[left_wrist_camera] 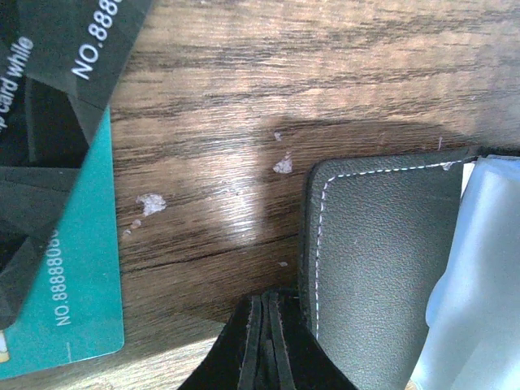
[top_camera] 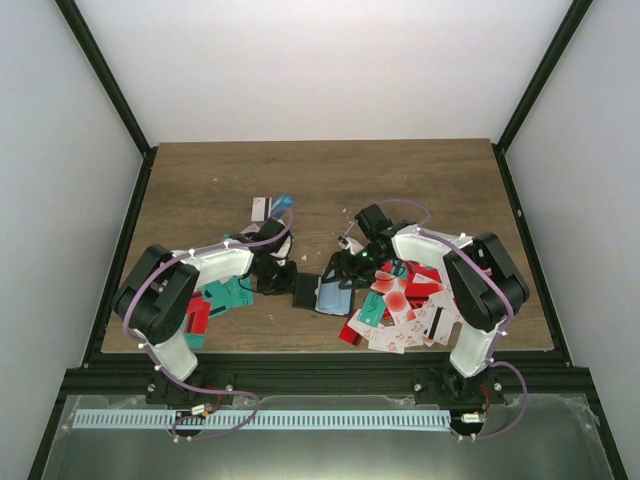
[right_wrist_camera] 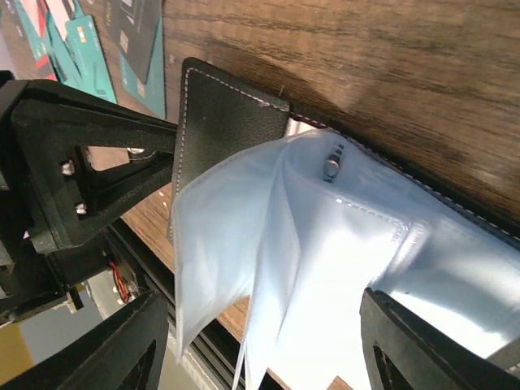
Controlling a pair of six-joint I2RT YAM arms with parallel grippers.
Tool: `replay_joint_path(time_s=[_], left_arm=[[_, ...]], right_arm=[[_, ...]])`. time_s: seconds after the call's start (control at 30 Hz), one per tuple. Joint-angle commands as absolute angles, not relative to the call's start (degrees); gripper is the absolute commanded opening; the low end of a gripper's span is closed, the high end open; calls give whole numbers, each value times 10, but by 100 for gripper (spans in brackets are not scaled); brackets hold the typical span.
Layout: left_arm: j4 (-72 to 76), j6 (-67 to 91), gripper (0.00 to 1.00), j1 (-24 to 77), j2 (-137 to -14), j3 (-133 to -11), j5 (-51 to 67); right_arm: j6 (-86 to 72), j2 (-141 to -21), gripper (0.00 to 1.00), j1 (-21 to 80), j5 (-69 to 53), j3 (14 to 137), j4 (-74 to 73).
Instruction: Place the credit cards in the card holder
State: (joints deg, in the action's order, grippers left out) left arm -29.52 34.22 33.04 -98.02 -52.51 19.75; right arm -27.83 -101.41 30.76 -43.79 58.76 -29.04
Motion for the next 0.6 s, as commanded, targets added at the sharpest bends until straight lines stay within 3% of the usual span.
replay_joint_path(time_s=[0.0, 0.57], left_arm=[[-324, 336, 4, 330, -997, -526, 170], [-335, 329, 4, 331, -995, -535, 158]], right_arm=[[-261, -1012, 67, 315, -398, 616, -340], [-247, -973, 67, 317, -403, 641, -365]])
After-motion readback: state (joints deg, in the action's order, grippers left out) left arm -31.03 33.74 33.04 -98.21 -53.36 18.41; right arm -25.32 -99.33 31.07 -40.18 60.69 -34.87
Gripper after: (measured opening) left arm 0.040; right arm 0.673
